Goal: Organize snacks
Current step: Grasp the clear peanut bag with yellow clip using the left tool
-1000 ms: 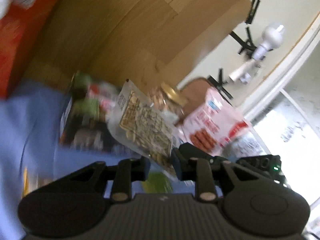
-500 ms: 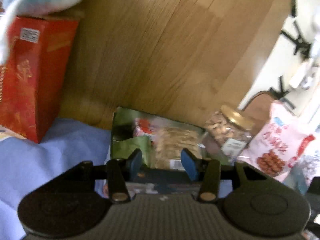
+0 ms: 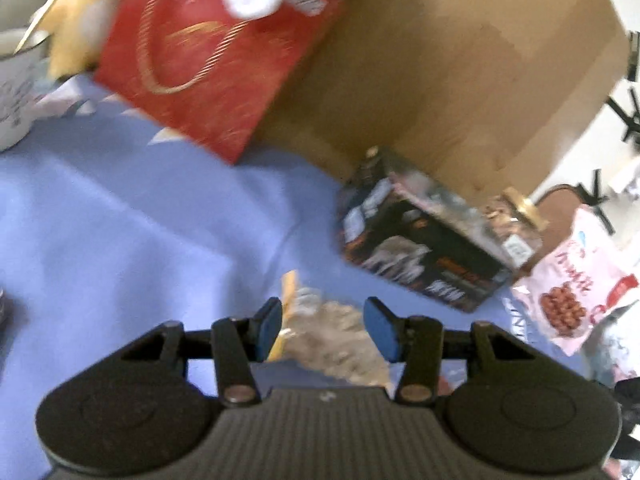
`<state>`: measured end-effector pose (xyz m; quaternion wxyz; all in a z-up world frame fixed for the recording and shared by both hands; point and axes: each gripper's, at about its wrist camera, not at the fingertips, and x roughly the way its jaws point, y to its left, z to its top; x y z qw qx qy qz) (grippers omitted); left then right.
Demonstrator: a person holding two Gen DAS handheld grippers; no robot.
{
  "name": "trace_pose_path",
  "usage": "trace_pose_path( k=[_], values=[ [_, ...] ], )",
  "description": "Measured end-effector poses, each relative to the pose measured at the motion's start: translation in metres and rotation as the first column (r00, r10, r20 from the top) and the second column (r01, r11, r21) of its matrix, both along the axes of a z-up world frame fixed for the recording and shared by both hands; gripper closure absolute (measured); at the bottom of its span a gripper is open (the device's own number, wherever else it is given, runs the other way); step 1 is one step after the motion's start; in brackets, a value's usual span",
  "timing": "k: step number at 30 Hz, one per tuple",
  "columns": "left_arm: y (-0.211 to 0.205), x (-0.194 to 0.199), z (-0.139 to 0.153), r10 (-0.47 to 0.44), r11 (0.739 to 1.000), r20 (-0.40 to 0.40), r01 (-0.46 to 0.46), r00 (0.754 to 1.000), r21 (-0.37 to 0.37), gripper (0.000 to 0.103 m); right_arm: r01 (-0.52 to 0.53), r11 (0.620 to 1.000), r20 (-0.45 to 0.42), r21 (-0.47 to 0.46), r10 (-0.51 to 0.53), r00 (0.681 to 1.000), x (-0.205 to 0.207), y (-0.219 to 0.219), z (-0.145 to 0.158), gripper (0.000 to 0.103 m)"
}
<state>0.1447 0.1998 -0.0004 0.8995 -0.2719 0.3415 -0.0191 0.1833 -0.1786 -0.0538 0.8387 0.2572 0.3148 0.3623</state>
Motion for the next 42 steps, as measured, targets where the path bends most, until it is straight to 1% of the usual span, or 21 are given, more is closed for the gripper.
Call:
trace_pose_path(
  k=[1, 3, 5, 6, 8, 9, 11, 13, 15, 16, 17, 18, 20, 21, 23, 24, 29, 34, 36, 39, 42],
  values=[
    [0.004, 0.0, -0.003, 0.005, 1.0, -0.002, -0.005, 1.0, -0.01, 0.055, -0.036, 0.999, 0.012, -0.027, 0.037, 0.999, -0.002, 0.012, 0.003, 0.054],
    [0.008, 0.004, -0.005, 0.021, 1.0, 0.004, -0.021, 1.0, -0.018, 0.046, -0.098, 0.992, 0.032, -0.074, 0.101, 0.994, -0.006, 0.038, 0.01, 0.054],
    [0.011, 0.007, -0.008, 0.029, 0.999, 0.007, -0.029, 1.0, -0.016, 0.045, -0.146, 0.975, 0.073, -0.169, 0.16, 0.984, -0.01, 0.07, 0.016, 0.049],
    [0.01, 0.009, -0.011, 0.026, 0.999, 0.007, -0.026, 1.0, -0.022, 0.045, -0.166, 0.959, 0.098, -0.229, 0.193, 0.976, -0.012, 0.085, 0.019, 0.047],
    [0.009, 0.012, -0.018, 0.008, 0.999, 0.005, -0.008, 1.0, -0.049, 0.045, -0.195, 0.913, 0.149, -0.357, 0.262, 0.954, -0.016, 0.116, 0.02, 0.039],
    [0.008, 0.012, -0.021, -0.008, 0.998, 0.008, 0.008, 1.0, -0.061, 0.045, -0.202, 0.889, 0.165, -0.411, 0.29, 0.943, -0.018, 0.13, 0.019, 0.039],
    [0.0, 0.01, -0.023, -0.028, 0.999, 0.033, 0.028, 0.999, -0.022, 0.045, -0.214, 0.841, 0.162, -0.497, 0.333, 0.929, -0.016, 0.153, 0.013, 0.038],
    [-0.01, 0.01, -0.023, -0.06, 0.998, 0.045, 0.059, 0.997, 0.028, 0.047, -0.218, 0.814, 0.149, -0.539, 0.347, 0.926, -0.011, 0.165, 0.006, 0.038],
    [-0.018, 0.01, -0.024, -0.097, 0.994, 0.052, 0.094, 0.994, 0.055, 0.057, -0.201, 0.804, 0.188, -0.56, 0.359, 0.914, -0.011, 0.171, 0.002, 0.038],
    [-0.022, 0.011, -0.024, -0.116, 0.991, 0.052, 0.113, 0.992, 0.068, 0.06, -0.187, 0.798, 0.207, -0.573, 0.362, 0.909, -0.012, 0.173, 0.0, 0.041],
    [-0.024, 0.011, -0.024, -0.133, 0.989, 0.054, 0.129, 0.99, 0.075, 0.062, -0.167, 0.793, 0.229, -0.586, 0.36, 0.904, -0.015, 0.175, -0.001, 0.049],
    [-0.025, 0.011, -0.024, -0.148, 0.987, 0.056, 0.144, 0.987, 0.073, 0.064, -0.141, 0.786, 0.254, -0.602, 0.356, 0.899, -0.018, 0.176, -0.002, 0.051],
    [-0.024, 0.011, -0.025, -0.166, 0.985, 0.059, 0.164, 0.984, 0.048, 0.064, -0.128, 0.793, 0.267, -0.596, 0.346, 0.899, -0.019, 0.172, -0.001, 0.059],
    [-0.023, 0.011, -0.025, -0.172, 0.985, 0.061, 0.171, 0.983, 0.027, 0.066, -0.119, 0.797, 0.269, -0.592, 0.335, 0.903, -0.02, 0.169, -0.001, 0.062],
    [-0.022, 0.012, -0.027, -0.182, 0.983, 0.063, 0.184, 0.981, -0.018, 0.066, -0.106, 0.81, 0.27, -0.576, 0.312, 0.911, -0.019, 0.161, 0.001, 0.063],
    [-0.023, 0.011, -0.027, -0.188, 0.982, 0.065, 0.189, 0.98, -0.024, 0.066, -0.103, 0.82, 0.268, -0.563, 0.299, 0.916, -0.019, 0.156, 0.002, 0.064],
    [-0.041, 0.004, -0.02, -0.216, 0.976, 0.079, 0.216, 0.973, 0.011, 0.066, -0.065, 0.826, 0.3, -0.56, 0.275, 0.914, -0.032, 0.147, 0.002, 0.064],
    [-0.059, -0.001, -0.014, -0.232, 0.973, 0.087, 0.231, 0.969, 0.024, 0.067, -0.028, 0.846, 0.324, -0.533, 0.234, 0.917, -0.04, 0.131, 0.004, 0.064],
    [-0.066, -0.001, -0.015, -0.241, 0.97, 0.081, 0.238, 0.967, 0.039, 0.066, -0.023, 0.85, 0.319, -0.526, 0.222, 0.921, -0.04, 0.126, 0.003, 0.064],
    [-0.071, -0.001, -0.016, -0.239, 0.971, 0.077, 0.236, 0.968, 0.043, 0.066, -0.035, 0.863, 0.284, -0.504, 0.204, 0.937, -0.035, 0.12, 0.002, 0.064],
    [-0.073, -0.001, -0.011, -0.236, 0.971, 0.08, 0.233, 0.968, 0.052, 0.066, -0.031, 0.874, 0.288, -0.484, 0.193, 0.938, -0.036, 0.117, 0.003, 0.064]
  ],
)
